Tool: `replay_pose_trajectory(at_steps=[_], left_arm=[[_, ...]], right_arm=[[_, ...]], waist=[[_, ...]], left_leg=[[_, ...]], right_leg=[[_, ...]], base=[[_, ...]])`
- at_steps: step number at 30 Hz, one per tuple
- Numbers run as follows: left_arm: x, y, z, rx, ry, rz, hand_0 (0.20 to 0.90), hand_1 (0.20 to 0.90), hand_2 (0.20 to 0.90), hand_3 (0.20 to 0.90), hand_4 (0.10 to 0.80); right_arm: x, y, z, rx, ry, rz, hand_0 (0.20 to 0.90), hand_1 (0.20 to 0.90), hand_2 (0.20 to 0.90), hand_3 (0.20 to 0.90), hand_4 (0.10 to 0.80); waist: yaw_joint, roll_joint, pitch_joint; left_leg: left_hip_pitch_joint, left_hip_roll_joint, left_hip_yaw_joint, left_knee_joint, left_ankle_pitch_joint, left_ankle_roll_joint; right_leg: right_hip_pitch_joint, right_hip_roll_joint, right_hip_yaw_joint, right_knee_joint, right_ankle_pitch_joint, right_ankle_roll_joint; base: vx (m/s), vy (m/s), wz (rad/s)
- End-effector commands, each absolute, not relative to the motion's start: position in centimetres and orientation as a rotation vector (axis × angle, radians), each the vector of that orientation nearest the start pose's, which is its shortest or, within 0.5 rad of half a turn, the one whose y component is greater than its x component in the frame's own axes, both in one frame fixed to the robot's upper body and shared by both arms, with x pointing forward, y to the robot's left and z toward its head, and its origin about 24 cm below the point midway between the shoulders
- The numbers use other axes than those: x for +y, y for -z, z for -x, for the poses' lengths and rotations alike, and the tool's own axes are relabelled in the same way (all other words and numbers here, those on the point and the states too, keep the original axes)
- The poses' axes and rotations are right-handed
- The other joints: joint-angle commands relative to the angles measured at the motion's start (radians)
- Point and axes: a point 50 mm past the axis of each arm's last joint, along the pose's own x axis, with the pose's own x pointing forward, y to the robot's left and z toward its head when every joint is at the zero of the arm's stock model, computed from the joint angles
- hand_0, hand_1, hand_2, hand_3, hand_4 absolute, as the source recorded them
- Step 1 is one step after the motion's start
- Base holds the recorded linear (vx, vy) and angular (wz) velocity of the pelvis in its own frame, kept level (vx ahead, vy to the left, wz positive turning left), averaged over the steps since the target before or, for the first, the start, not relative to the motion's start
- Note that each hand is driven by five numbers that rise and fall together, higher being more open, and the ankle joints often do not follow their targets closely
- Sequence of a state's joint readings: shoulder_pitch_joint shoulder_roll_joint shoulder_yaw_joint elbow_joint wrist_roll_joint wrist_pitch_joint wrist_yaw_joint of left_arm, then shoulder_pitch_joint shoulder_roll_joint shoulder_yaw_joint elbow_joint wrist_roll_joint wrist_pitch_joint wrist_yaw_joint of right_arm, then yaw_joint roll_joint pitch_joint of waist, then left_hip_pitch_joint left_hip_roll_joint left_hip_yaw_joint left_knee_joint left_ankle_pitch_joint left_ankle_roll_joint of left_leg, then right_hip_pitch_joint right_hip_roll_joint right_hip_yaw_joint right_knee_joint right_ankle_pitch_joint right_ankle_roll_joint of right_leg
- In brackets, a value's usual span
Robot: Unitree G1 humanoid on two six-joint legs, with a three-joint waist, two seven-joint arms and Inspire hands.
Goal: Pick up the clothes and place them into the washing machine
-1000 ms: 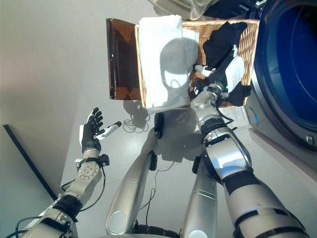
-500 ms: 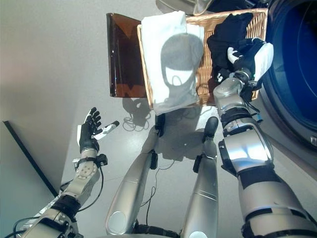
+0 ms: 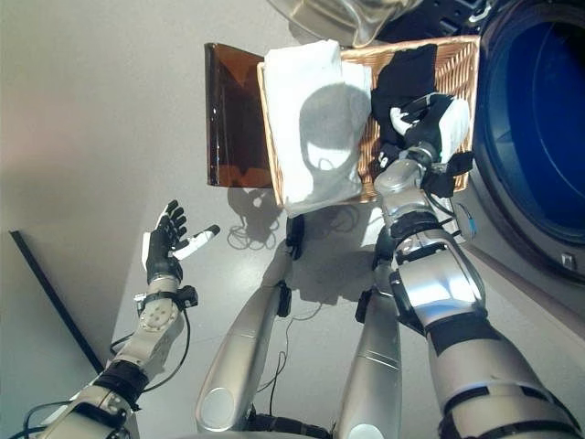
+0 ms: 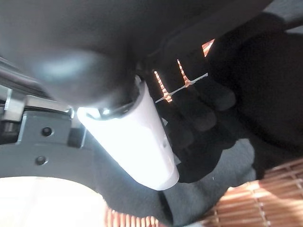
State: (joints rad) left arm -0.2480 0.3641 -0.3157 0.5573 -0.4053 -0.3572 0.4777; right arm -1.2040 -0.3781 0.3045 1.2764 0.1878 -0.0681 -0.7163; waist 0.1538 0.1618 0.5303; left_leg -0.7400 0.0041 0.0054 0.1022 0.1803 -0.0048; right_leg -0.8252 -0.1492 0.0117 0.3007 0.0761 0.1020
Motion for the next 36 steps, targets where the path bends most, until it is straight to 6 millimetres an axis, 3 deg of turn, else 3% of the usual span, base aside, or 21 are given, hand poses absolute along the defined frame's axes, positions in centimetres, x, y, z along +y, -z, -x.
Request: replay_pose_trajectory(at_steps=[1,4,5,7,8,9,16,21,23,36], left_arm=[[22.6,-0.9,-27.0,-0.008,-0.411,-0.052,0.9,0.9,0.9,0.9,0.8],[22.6,-0.6,-26.9,0.005,-0.414,-0.053,0.9,0.9,0.9,0.9,0.8],[22.6,-0.7,-26.9,0.003,-0.415,-0.051,0.9,0.9,0.9,0.9,0.8],[22.6,-0.5,-26.8,0.01,-0.42,-0.052,0.9,0.9,0.9,0.9,0.8],[22.6,-0.5,-26.8,0.008,-0.42,-0.051,0.9,0.9,0.9,0.9,0.8],[22.7,-0.5,-26.8,0.01,-0.43,-0.053,0.9,0.9,0.9,0.9,0.8],[22.5,0.1,-26.7,0.03,-0.451,-0.084,0.9,0.9,0.9,0.9,0.8],[22.4,0.2,-26.5,0.033,-0.455,-0.085,0.9,0.9,0.9,0.9,0.8],[22.4,0.7,-26.3,0.054,-0.458,-0.087,0.9,0.9,0.9,0.9,0.8],[22.6,1.3,-26.0,0.082,-0.47,-0.092,0.9,0.9,0.9,0.9,0.8]], right_arm=[[-22.4,-21.8,-41.1,-0.26,0.736,0.392,0.2,0.2,0.2,0.2,0.3],[-22.3,-21.4,-41.0,-0.255,0.735,0.382,0.2,0.2,0.2,0.2,0.3],[-22.3,-21.2,-41.0,-0.256,0.738,0.383,0.343,0.343,0.343,0.343,0.402],[-22.2,-20.7,-40.8,-0.264,0.732,0.419,0.45,0.45,0.45,0.45,0.478],[-22.2,-20.7,-40.9,-0.266,0.732,0.418,0.543,0.543,0.543,0.543,0.545],[-21.9,-20.3,-40.7,-0.286,0.725,0.445,0.9,0.9,0.9,0.9,0.8],[-21.8,-17.4,-39.5,-0.307,0.724,0.617,0.9,0.9,0.9,0.9,0.8],[-22.4,-16.4,-39.2,-0.273,0.742,0.668,0.9,0.9,0.9,0.9,0.8],[-23.6,-15.5,-38.9,-0.221,0.787,0.688,0.9,0.9,0.9,0.9,0.8],[-24.4,-15.2,-38.4,-0.21,0.855,0.633,0.9,0.9,0.9,0.9,0.8]], waist=[[0.007,0.069,-0.01],[0.005,0.064,-0.01],[0.006,0.064,-0.01],[0.001,0.059,-0.01],[0.003,0.059,-0.01],[-0.002,0.053,-0.01],[-0.028,0.026,-0.01],[-0.031,0.02,-0.01],[-0.034,0.014,-0.01],[-0.042,0.005,-0.01]], left_leg=[[-0.024,-0.024,0.051,0.005,-0.042,-0.03],[-0.011,-0.025,0.051,0.004,-0.047,-0.03],[-0.01,-0.023,0.052,0.003,-0.044,-0.03],[0.001,-0.024,0.053,0.003,-0.048,-0.029],[-0.003,-0.022,0.054,0.002,-0.045,-0.029],[0.001,-0.02,0.057,0.004,-0.047,-0.029],[0.017,-0.016,0.058,0.012,-0.06,-0.028],[0.02,-0.012,0.058,0.015,-0.062,-0.029],[0.028,-0.01,0.056,0.019,-0.067,-0.03],[0.067,-0.004,0.062,0.033,-0.079,-0.028]], right_leg=[[0.045,0.008,0.046,0.057,-0.095,-0.004],[0.058,0.007,0.042,0.057,-0.101,-0.004],[0.059,0.009,0.043,0.053,-0.096,-0.004],[0.067,0.009,0.043,0.056,-0.102,-0.004],[0.064,0.012,0.044,0.054,-0.097,-0.004],[0.068,0.012,0.043,0.055,-0.098,-0.005],[0.09,0.016,0.037,0.048,-0.099,-0.005],[0.099,0.019,0.038,0.039,-0.095,-0.004],[0.111,0.016,0.033,0.036,-0.1,-0.003],[0.152,0.021,0.038,0.037,-0.105,-0.005]], base=[[0.0,0.0,0.0],[0.0,0.0,0.0],[0.0,0.0,0.0],[0.0,0.0,0.0],[0.0,0.0,0.0],[0.0,0.0,0.0],[0.0,0.0,0.0],[0.0,0.0,0.0],[-0.001,-0.008,-0.02],[0.0,0.0,0.0]])
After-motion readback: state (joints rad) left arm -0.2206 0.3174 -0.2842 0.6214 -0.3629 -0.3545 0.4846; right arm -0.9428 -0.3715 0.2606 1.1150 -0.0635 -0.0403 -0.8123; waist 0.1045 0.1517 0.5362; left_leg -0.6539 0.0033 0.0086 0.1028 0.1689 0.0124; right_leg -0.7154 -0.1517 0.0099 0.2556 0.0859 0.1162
